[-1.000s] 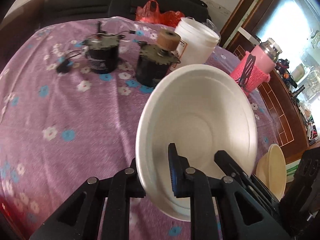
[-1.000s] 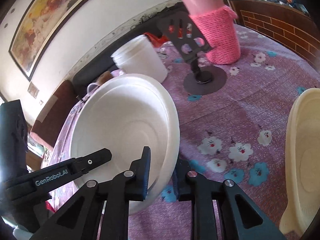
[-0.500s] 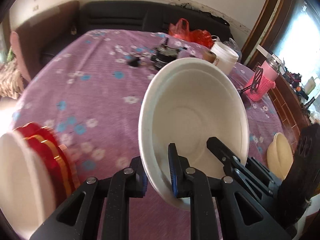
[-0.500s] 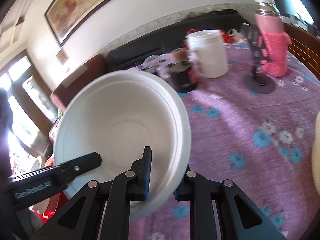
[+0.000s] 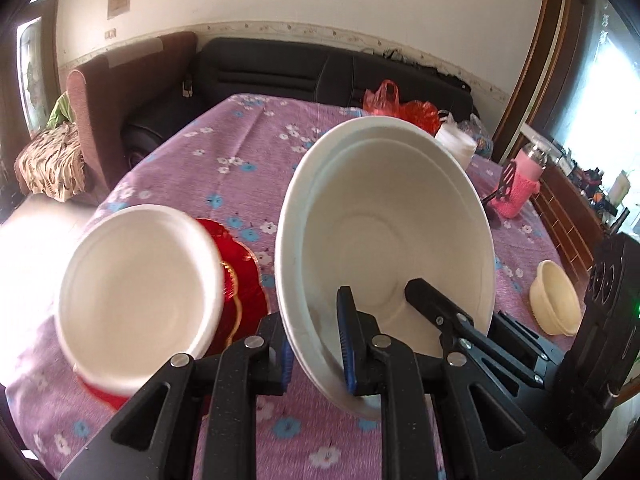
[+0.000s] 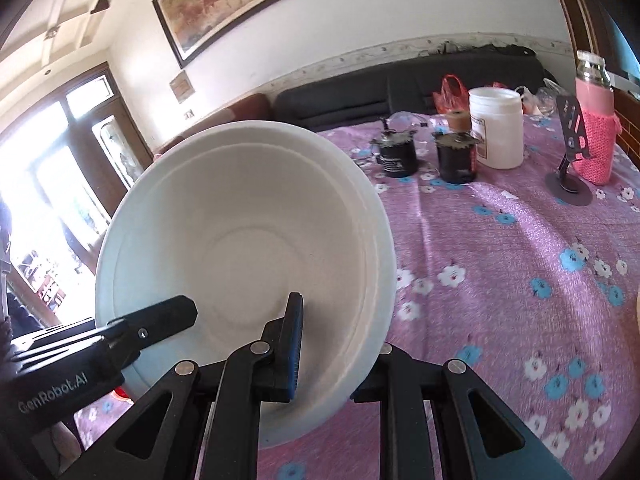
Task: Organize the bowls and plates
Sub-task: 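Lift the white bowl with both grippers and carry it over the stack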
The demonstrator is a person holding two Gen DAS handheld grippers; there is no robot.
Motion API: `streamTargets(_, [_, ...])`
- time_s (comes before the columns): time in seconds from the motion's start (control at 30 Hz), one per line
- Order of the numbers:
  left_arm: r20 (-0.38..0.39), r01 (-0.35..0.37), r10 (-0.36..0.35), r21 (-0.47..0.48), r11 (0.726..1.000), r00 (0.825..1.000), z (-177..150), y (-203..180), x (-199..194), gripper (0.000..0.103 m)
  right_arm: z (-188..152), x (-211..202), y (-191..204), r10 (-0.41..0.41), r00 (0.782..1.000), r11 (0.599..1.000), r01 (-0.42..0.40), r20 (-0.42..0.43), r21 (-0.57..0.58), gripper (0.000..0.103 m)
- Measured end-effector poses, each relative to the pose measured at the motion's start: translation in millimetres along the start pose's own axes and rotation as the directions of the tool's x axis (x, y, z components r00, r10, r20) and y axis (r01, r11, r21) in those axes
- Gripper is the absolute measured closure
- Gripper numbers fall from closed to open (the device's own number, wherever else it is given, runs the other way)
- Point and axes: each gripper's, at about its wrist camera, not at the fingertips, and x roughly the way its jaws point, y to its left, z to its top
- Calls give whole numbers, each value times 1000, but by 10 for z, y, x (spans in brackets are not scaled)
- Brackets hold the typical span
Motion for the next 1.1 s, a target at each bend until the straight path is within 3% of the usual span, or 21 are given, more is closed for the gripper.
streamTargets(0.2, [65, -16, 17, -17, 1000, 998, -127, 193, -406, 86, -126, -255, 326, 35, 999, 999, -36, 14, 21, 84])
streamTargets(0.47, [89, -57, 68, -118, 991, 994, -221, 787, -646, 86, -174, -125, 896, 96, 993, 995, -95, -72, 16, 84])
streamTargets(0.77, [19, -100, 107, -226, 969, 994, -285, 1412, -443, 86, -237, 296, 1447, 86, 977, 995, -93, -194, -24, 84])
streamTargets(1.1, [-2, -116, 120, -270, 956, 993, -129, 1679, -210, 86, -104, 749, 1569, 55, 963, 998, -58, -265, -2, 84])
